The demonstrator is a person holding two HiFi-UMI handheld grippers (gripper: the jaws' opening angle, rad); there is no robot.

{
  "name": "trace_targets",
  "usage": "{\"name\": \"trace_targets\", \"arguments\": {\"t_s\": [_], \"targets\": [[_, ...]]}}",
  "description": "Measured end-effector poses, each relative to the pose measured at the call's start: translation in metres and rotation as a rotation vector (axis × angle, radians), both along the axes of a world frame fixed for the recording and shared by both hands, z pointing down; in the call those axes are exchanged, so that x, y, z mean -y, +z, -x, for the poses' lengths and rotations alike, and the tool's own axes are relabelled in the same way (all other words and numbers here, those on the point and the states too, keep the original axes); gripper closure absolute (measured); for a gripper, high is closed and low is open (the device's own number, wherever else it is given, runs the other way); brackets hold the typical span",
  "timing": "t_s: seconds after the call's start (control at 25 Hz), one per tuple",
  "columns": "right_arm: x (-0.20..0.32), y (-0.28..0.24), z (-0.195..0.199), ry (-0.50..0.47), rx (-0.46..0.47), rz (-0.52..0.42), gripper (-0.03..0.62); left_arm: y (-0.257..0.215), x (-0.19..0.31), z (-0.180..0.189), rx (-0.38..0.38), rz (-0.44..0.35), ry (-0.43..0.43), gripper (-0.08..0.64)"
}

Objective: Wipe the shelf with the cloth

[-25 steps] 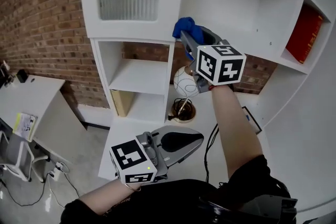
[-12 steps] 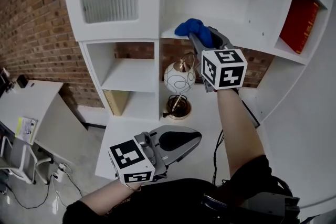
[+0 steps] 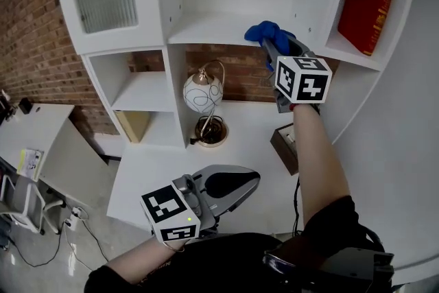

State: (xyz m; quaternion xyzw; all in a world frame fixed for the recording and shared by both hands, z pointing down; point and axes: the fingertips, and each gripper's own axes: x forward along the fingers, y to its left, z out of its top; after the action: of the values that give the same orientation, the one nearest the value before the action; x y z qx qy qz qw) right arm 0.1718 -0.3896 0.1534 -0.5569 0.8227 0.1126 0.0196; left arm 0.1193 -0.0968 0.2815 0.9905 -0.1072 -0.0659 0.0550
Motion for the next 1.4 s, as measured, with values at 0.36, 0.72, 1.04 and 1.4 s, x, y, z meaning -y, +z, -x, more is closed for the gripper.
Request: {"name": "trace_targets", "arguments": {"t_s": [0.36, 0.72, 1.04, 1.4], "targets": [[-0.007, 0.003, -0.068, 0.023, 0.061, 0.052, 0.442, 0.011, -0.043, -0.035, 0.020, 0.019, -0.108, 0.561], [-0.066, 0.061, -0.089, -0.168, 0.206, 0.176, 0.440, -0.002, -0.074, -0.039, -0.063, -0.129, -0.362, 0.561], [-0.129, 0.169, -0.068, -0.378, 0.219, 0.400, 0.434, 0.028, -0.049, -0.020, -0.036, -0.011, -0.577, 0.565], [-0.196, 0.278, -0.051, -0.488, 0.154, 0.606, 0.433, 0.074, -0.033, -0.004, -0.061, 0.099, -0.749, 0.565]]}}
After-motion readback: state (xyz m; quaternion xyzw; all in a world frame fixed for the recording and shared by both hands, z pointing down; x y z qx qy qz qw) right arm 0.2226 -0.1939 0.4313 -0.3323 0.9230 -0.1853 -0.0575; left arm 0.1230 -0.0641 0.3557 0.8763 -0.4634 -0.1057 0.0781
